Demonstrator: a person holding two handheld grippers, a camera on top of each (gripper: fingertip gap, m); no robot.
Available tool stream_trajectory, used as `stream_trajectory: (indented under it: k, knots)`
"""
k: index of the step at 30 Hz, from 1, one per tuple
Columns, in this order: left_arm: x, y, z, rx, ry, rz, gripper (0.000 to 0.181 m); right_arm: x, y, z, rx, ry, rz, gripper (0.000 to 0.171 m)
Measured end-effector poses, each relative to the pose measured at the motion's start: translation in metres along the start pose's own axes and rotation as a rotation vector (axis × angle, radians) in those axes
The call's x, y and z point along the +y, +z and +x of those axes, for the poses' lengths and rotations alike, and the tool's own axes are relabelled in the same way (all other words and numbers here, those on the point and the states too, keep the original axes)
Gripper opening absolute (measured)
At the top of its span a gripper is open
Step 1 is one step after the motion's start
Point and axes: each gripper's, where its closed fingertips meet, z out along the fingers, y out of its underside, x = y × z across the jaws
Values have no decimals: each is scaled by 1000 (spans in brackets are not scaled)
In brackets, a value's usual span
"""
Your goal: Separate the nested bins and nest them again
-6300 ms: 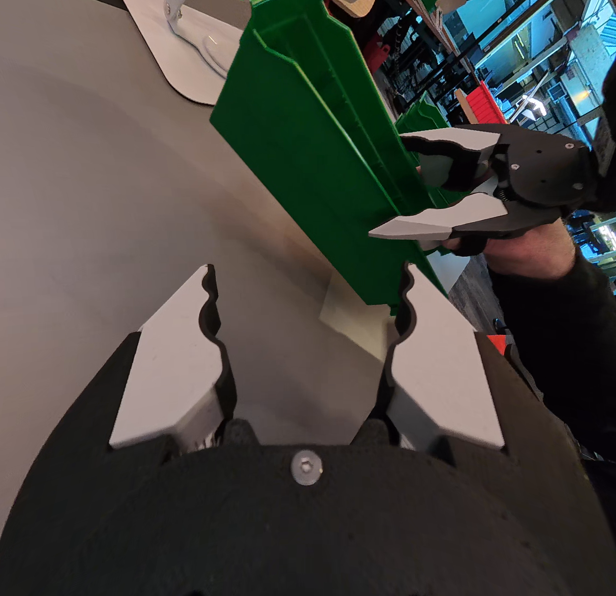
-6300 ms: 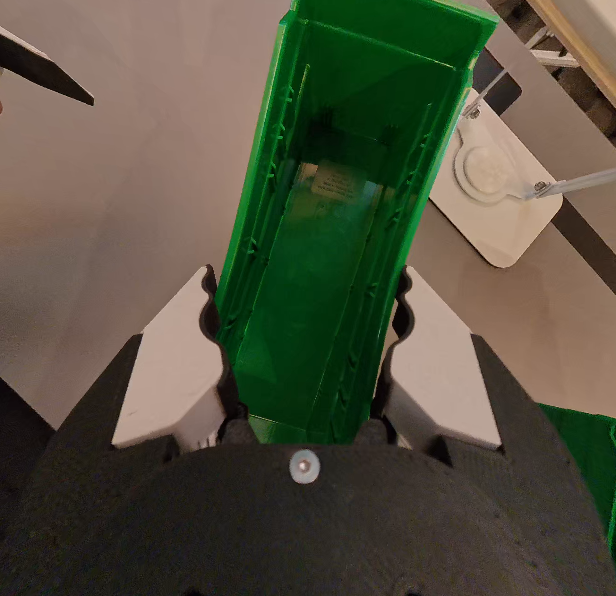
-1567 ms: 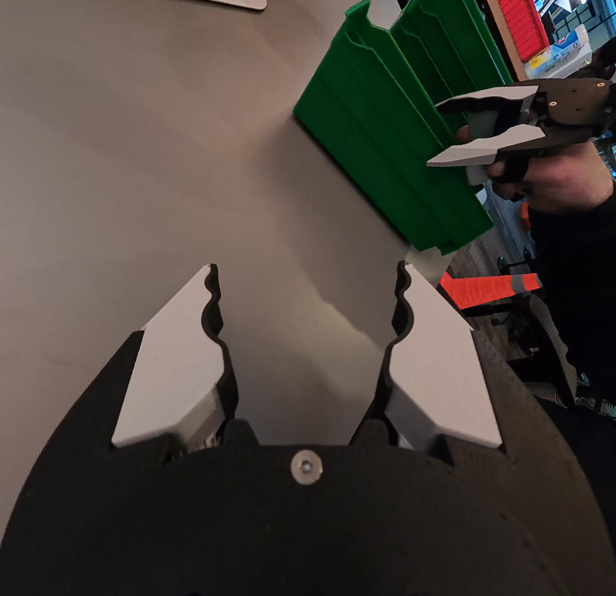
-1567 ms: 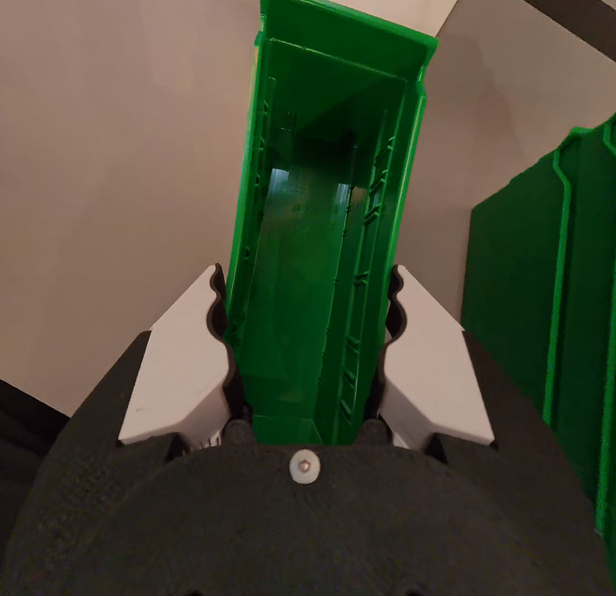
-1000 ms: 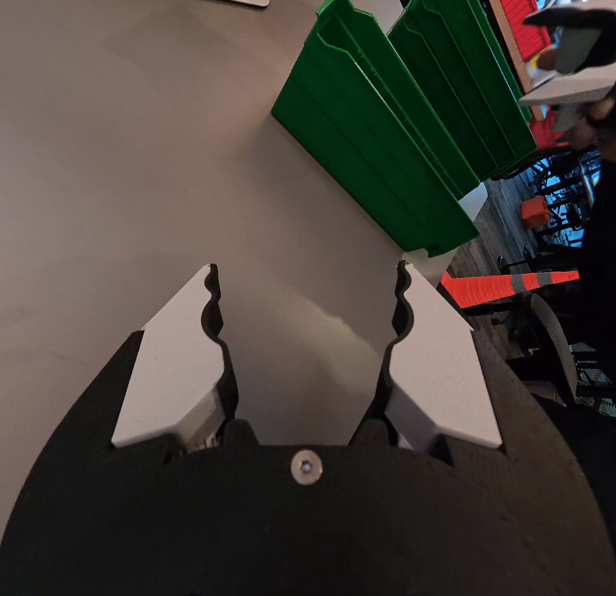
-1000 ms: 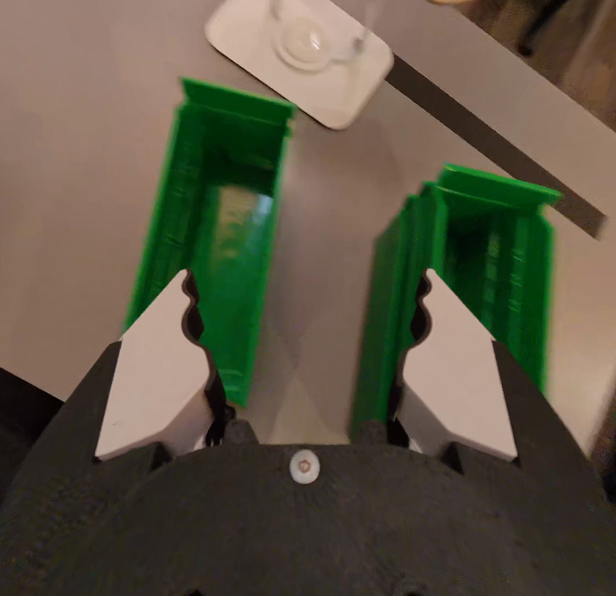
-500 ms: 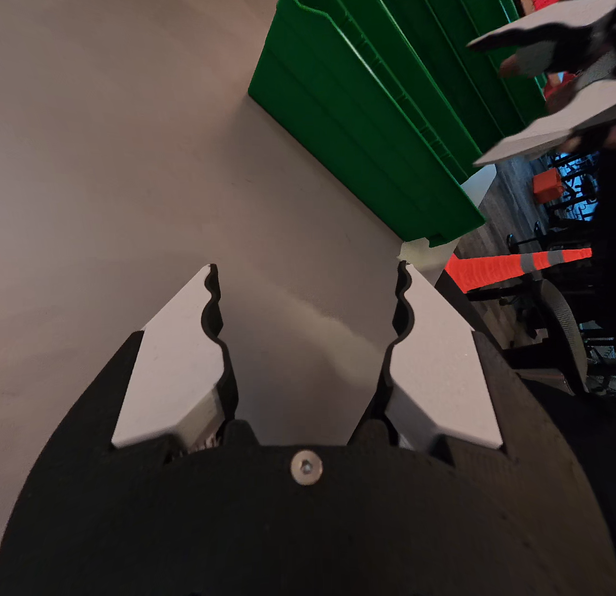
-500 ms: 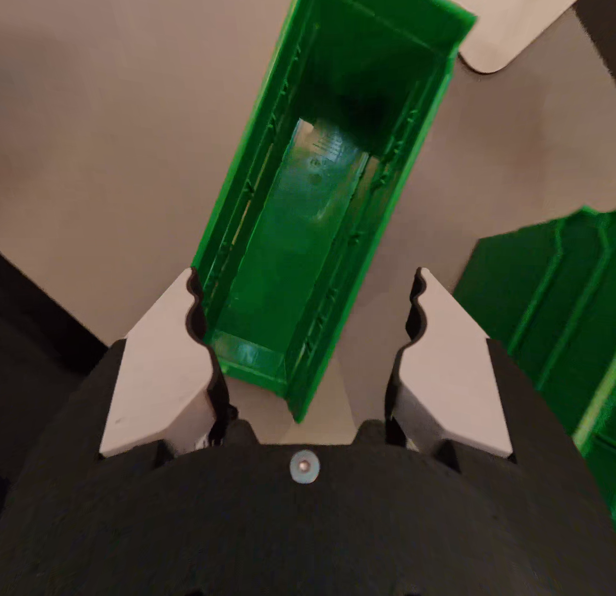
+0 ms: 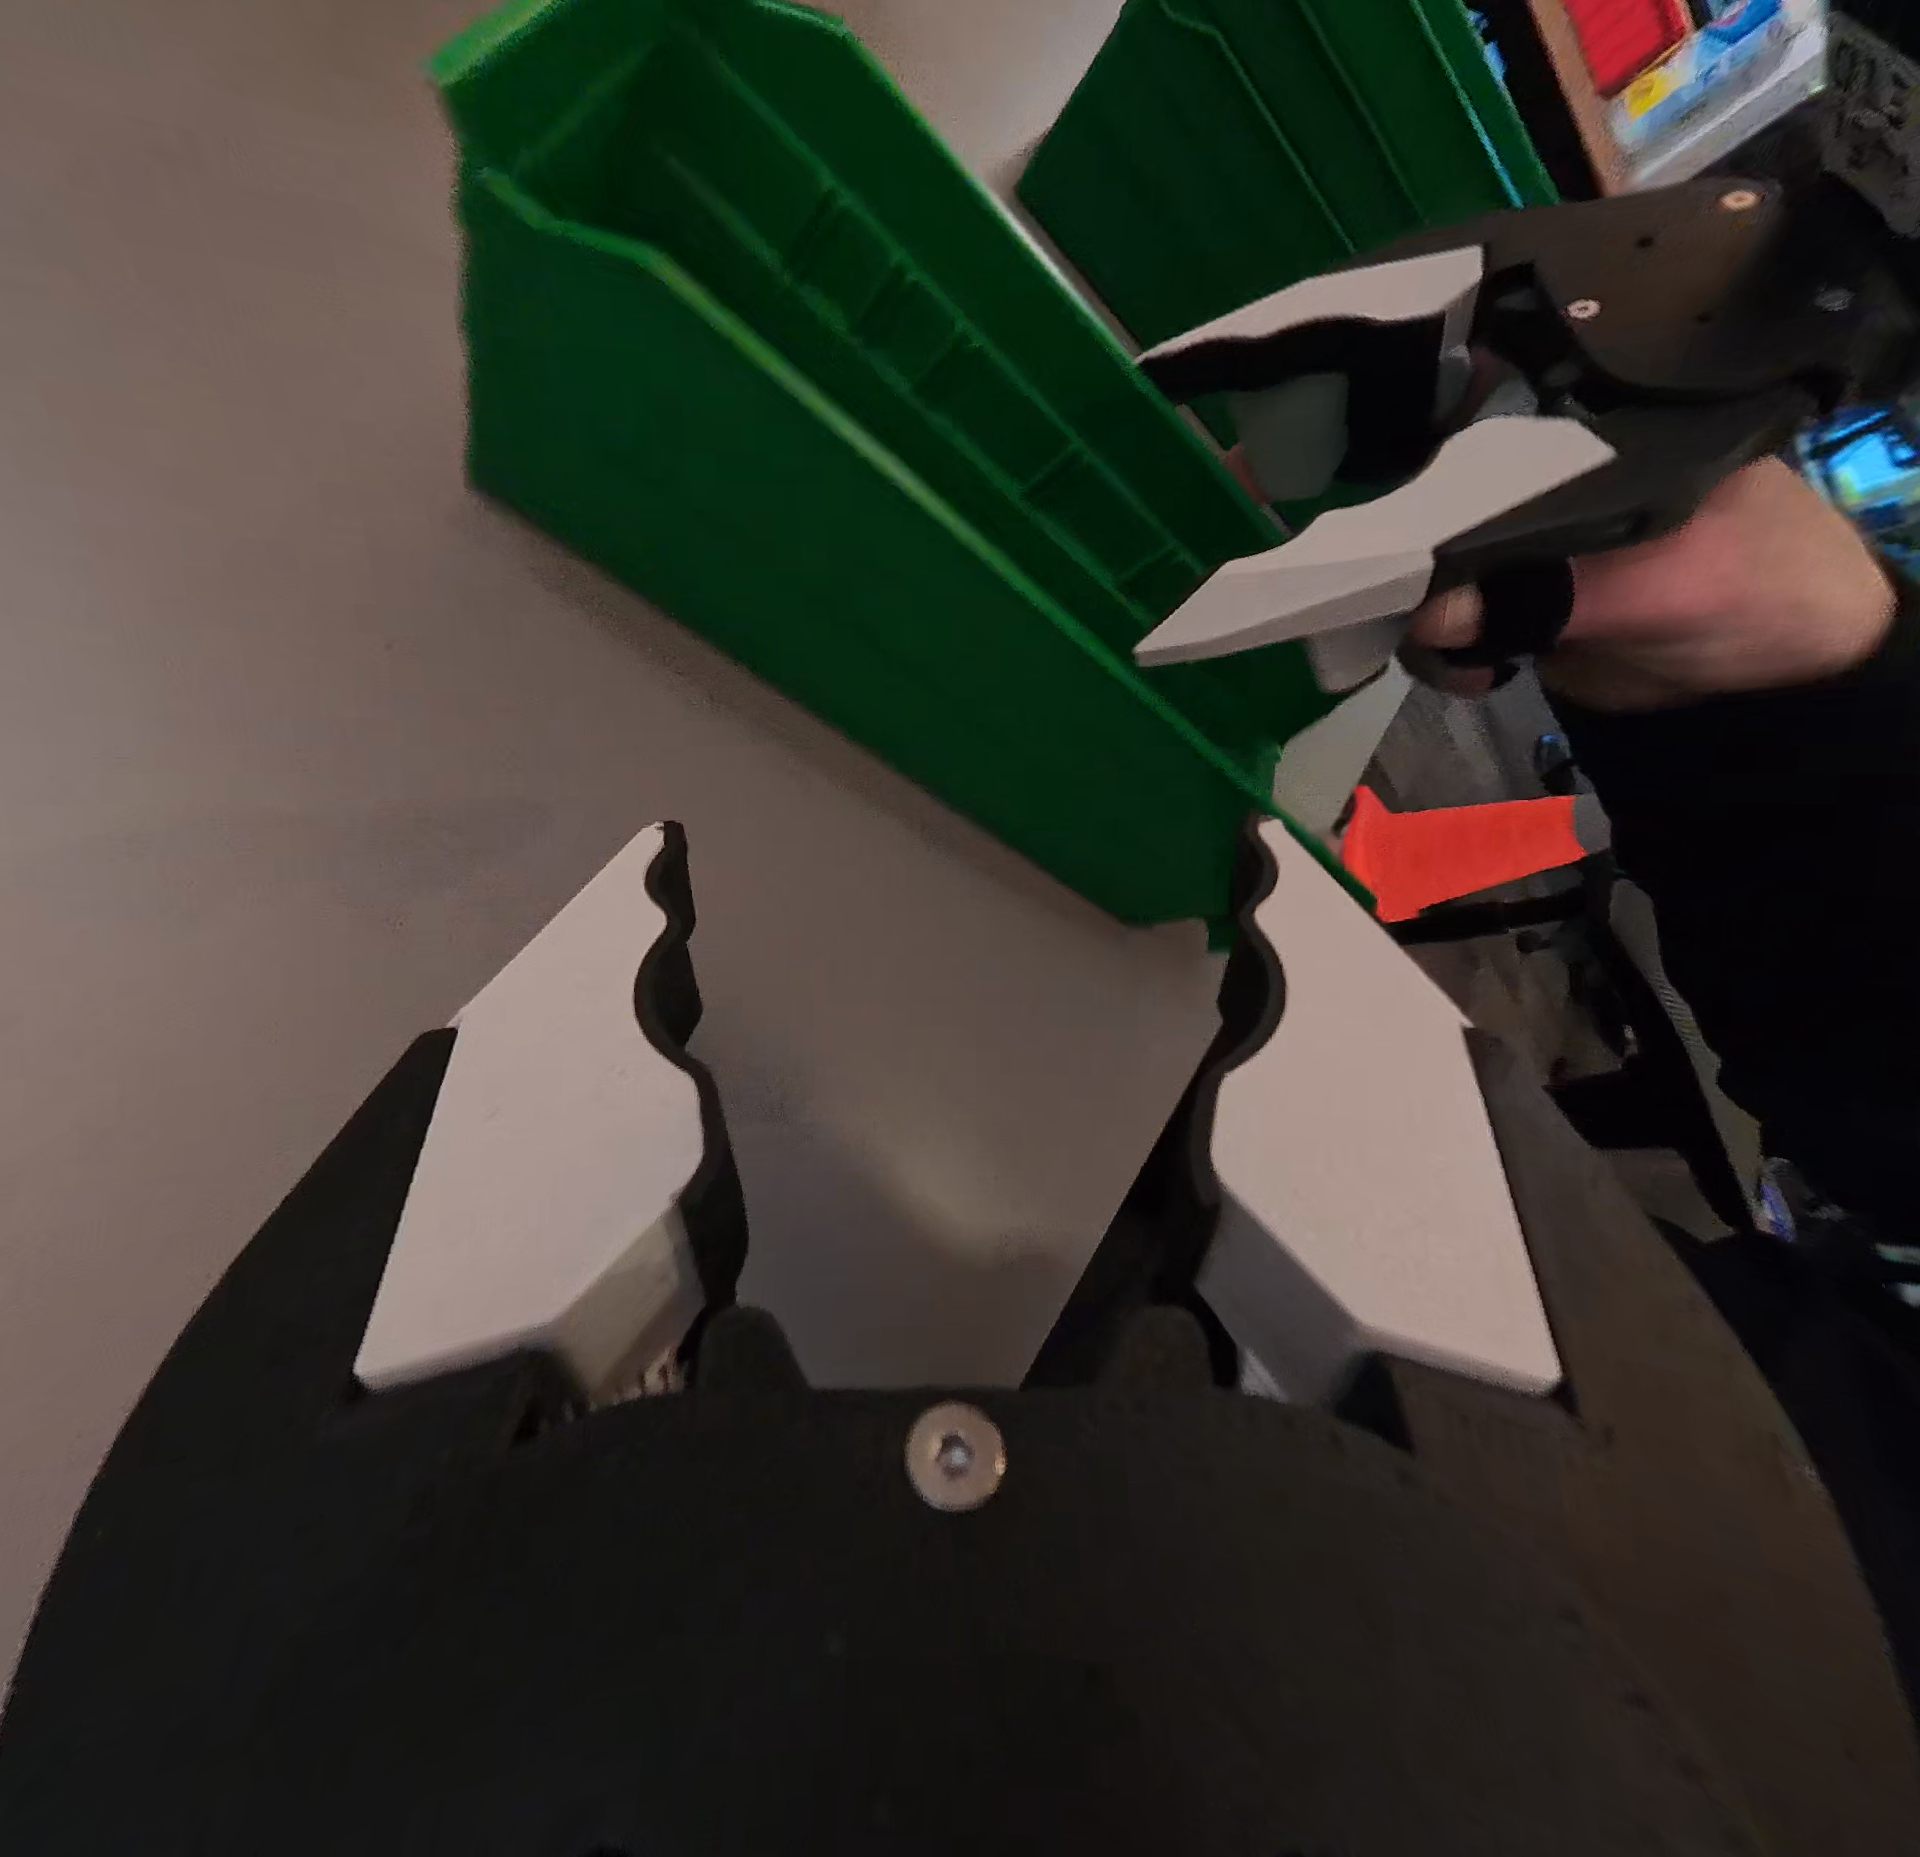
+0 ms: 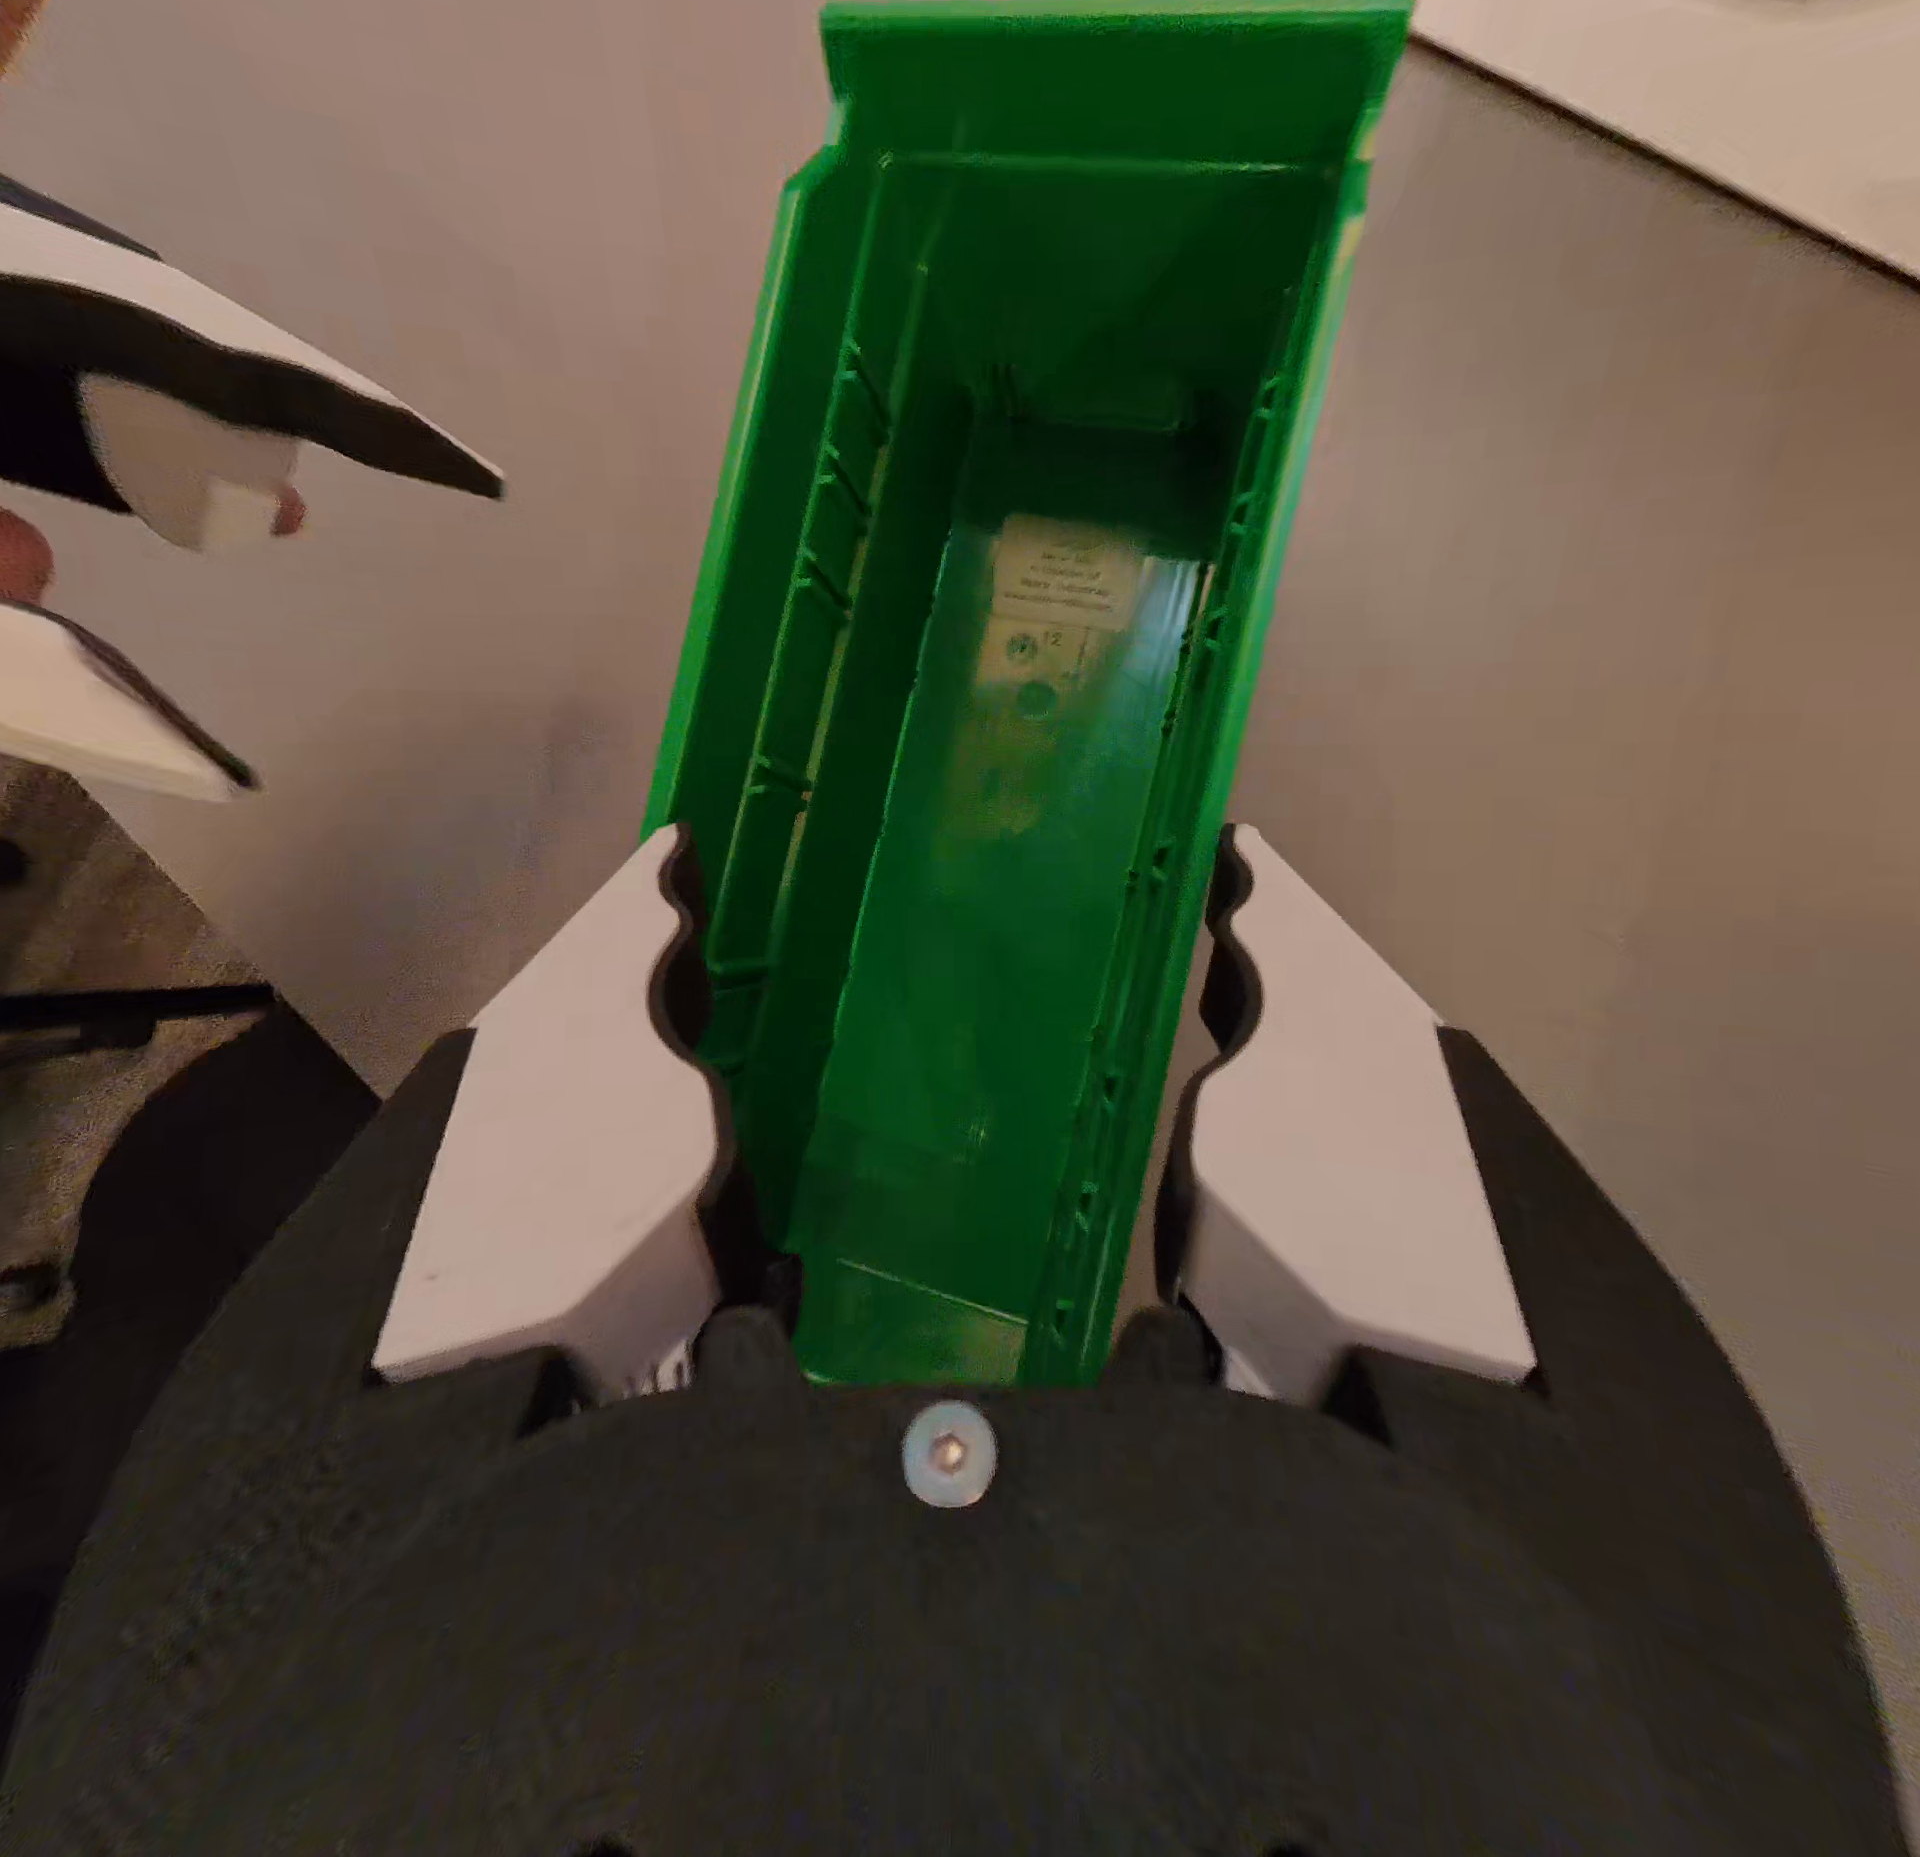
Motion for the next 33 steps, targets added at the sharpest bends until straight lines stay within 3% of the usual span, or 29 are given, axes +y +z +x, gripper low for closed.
stream_trajectory:
  k: [3,8,13,17,20,27,33]
  knots:
    - [-6,8,6,-19,-39,19,100,-5,10,-27,-9,-20,47,97]
    - [0,17,-10,-106,-101,8,92,-8,2,-79,-259,64,112,94]
    - [7,13,-36,-247,-86,-17,47,0,-1,-94,-357,80,141,93]
    - [6,9,-40,-276,-15,-42,25,10,-9,-95,-370,39,128,90]
    - [8,-3,-56,-352,21,-76,10,13,-20,-82,-329,3,144,85]
    - [6,-45,-81,-421,55,-81,7,19,-62,-35,-224,-20,183,79]
    - [4,-95,-103,-520,112,-121,6,32,-138,87,292,-208,71,87]
